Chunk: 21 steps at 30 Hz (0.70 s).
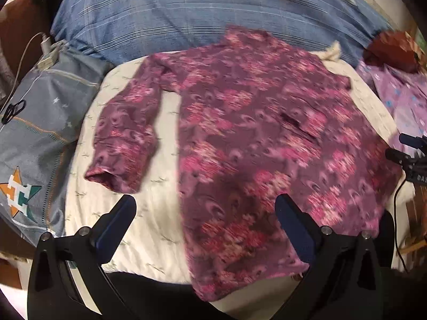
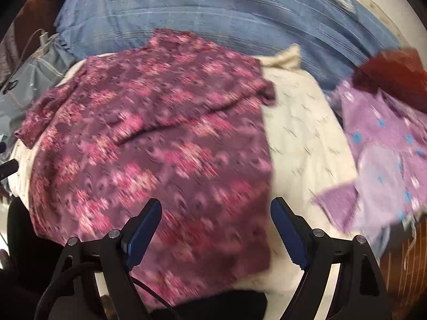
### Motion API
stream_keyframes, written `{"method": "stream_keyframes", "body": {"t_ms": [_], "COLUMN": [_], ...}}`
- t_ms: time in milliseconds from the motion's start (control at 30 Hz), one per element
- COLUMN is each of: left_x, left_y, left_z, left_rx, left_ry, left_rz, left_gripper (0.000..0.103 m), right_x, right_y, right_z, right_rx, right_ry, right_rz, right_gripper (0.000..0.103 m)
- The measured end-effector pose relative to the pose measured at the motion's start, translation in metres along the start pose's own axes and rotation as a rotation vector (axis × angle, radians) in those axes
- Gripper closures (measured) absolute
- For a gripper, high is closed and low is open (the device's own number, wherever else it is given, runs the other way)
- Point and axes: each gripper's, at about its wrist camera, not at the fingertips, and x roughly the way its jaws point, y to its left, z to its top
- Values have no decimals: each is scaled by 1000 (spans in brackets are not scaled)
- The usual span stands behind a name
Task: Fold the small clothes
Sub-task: 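Grasp the shirt's side edge with the right tool and lift it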
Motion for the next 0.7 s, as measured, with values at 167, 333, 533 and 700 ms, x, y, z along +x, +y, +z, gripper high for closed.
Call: {"method": "stream_keyframes", "body": {"t_ms": [167,333,533,700], "left_x": [18,34,40,55], "left_y": [21,35,38,47], "left_z": [8,6,11,32], "left_rx": [-61,-107,-106,-139], "left_ry": [45,101,114,121], "left_rz": [53,66,106,131], "left_gripper": [0,0,0,0], "right_x": [31,91,146,133], "right_y": [44,100,101,17], "right_z": [41,75,95,120], "right_rx": [-111,-246,-251,-88], "right_ry": [-46,-38,-26,-84], "right_rz": [121,114,63,47], "right_gripper": [19,19,68,91]}}
